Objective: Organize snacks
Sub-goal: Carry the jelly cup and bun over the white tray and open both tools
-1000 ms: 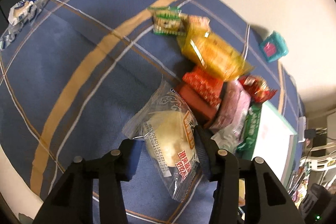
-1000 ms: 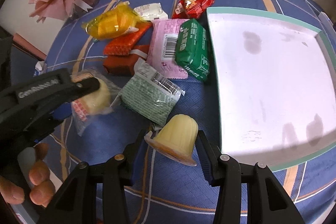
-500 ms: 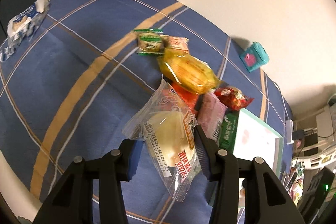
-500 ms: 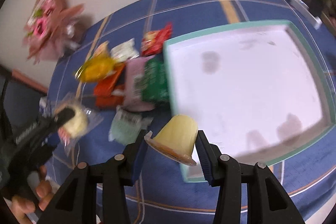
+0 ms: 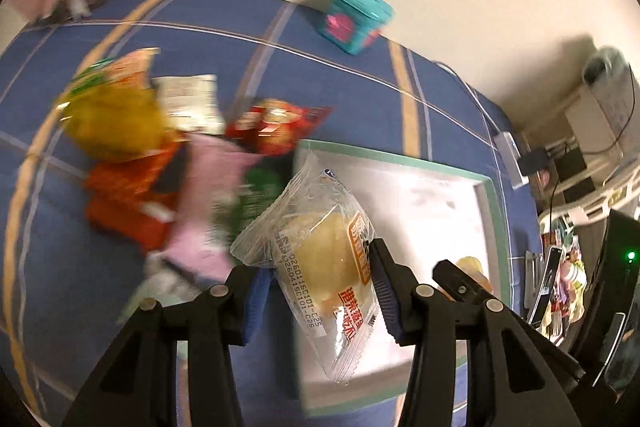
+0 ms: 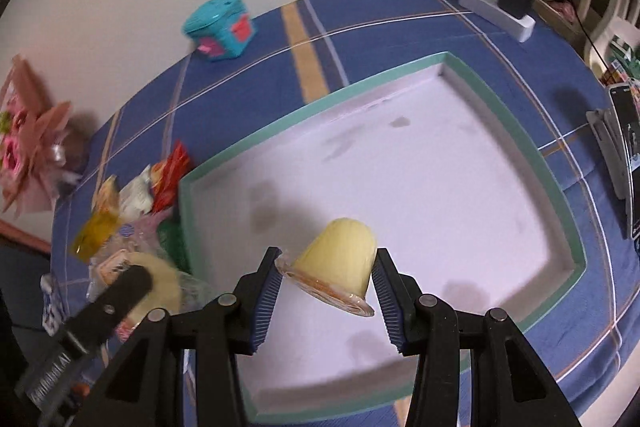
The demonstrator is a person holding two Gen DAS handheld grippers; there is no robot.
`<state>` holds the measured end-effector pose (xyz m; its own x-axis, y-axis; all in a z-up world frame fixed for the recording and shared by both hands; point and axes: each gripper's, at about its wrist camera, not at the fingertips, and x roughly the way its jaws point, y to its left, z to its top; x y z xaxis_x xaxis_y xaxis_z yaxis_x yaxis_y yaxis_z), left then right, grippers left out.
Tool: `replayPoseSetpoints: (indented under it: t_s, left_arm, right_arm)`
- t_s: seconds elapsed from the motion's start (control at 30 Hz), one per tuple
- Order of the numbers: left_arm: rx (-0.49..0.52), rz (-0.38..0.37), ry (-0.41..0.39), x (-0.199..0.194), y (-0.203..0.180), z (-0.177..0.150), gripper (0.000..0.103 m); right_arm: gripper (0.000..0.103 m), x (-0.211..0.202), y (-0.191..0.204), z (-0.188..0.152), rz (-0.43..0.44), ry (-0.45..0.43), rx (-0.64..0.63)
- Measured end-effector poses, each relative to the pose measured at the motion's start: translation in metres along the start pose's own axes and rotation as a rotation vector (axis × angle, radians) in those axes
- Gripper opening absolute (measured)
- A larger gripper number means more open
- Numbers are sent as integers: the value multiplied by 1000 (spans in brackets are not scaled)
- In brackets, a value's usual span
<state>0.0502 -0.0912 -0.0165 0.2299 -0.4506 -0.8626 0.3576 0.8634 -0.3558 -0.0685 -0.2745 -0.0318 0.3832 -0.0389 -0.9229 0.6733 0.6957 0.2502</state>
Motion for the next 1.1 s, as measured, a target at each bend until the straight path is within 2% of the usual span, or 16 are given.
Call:
replayPoseSetpoints:
  t_s: [0.2, 0.37, 0.47, 0.53, 0.67, 0.73, 0.83, 0.93, 1.1]
  left_arm:
    - [57, -35, 30, 36, -29, 6, 50]
    - [88, -27, 44, 58, -43, 13, 51]
    - [86, -18, 49, 60, -44, 16, 54]
    - [80, -21, 54, 58, -43, 16, 63]
    - [71, -20, 44, 45, -41, 18, 70]
    - [62, -21, 34, 35, -38, 18, 78]
    - [59, 1, 13, 23, -33, 16, 82]
    - [35, 46, -14, 12, -19, 12, 90]
    - [-33, 168, -41, 1, 17, 4, 96]
  right_arm:
    - [49, 11, -21, 24, -41, -19, 38]
    - [50, 15, -35, 38, -74, -43, 56]
    - [51, 19, -40, 41, -95, -29, 53]
    - [57, 17, -42, 40, -98, -23, 58]
    - [63, 12, -37, 39, -101, -15, 43]
    - [71, 7, -34, 35, -109, -15, 31]
    - [74, 2, -31, 30, -113, -13, 24]
    - [87, -1, -29, 23, -102, -11, 24]
    - [99, -3, -20, 10, -98, -2, -5]
